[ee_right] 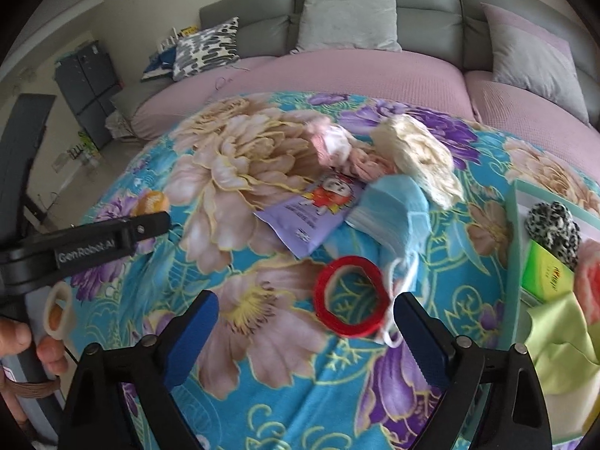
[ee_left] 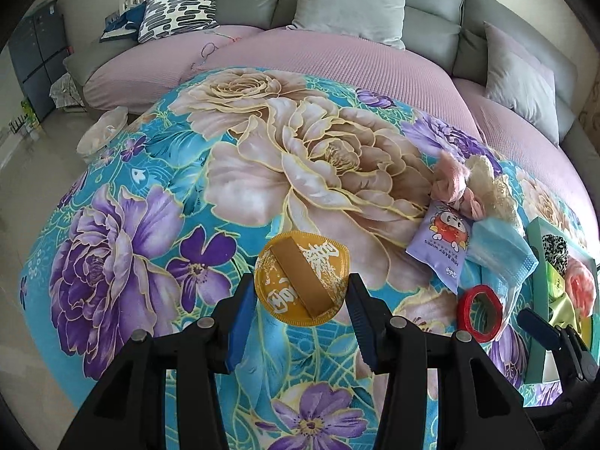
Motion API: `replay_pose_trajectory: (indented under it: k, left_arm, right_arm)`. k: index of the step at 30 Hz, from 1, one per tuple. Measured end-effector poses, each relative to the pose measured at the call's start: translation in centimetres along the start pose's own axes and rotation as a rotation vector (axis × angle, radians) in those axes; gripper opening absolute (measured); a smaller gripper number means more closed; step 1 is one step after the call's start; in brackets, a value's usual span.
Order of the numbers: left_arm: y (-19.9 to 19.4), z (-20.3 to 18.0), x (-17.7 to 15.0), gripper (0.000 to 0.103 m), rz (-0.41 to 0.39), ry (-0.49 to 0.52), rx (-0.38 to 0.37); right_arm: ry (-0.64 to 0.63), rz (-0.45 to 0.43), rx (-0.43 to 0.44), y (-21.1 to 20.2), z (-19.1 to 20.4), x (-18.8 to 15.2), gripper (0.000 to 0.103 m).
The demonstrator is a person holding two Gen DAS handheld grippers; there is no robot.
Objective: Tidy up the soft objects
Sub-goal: 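Grasp the orange round tin with the left tool and lift it, then move the right tool around the red ring while the left tool holds the orange tin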
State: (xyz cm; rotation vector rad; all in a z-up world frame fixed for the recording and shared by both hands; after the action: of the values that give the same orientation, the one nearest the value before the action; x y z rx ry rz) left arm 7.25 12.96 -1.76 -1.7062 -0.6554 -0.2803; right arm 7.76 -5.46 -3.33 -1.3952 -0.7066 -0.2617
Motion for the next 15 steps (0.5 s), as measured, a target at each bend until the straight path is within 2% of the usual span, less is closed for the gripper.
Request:
replay_pose_trajectory:
  k: [7,12,15]
  left_arm:
    - [0.9,-0.1,-0.1,0.05,0.013,-0.004,-0.003]
    - [1.7,0.0,-0.3,0.05,0.028,-0.006,0.0]
    - [2.0,-0.1,-0.3,0.05,0.035,-0.002,-0.002]
  right_arm:
    - [-0.002,0.009,-0.005,1.6,0.1,0.2,0.096]
    - [-0.005,0.03,-0.052,2.3,-1.0,-0.1,0.096]
    - [-0.004,0.052,-0.067,2.8,-1.5,-0.4,0.09]
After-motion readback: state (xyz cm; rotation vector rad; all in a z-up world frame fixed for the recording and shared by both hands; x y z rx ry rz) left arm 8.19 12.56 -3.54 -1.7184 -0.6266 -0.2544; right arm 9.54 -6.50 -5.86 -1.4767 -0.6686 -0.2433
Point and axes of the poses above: each gripper's, at about its wrist camera, not at the fingertips, and y roughly the way its jaws point, z to its left, x to its top, the point moved 3 cm from there along y, roughly the way its jaws point, and after that the axes turned 12 degrees about -x, right-handed, at the moved point
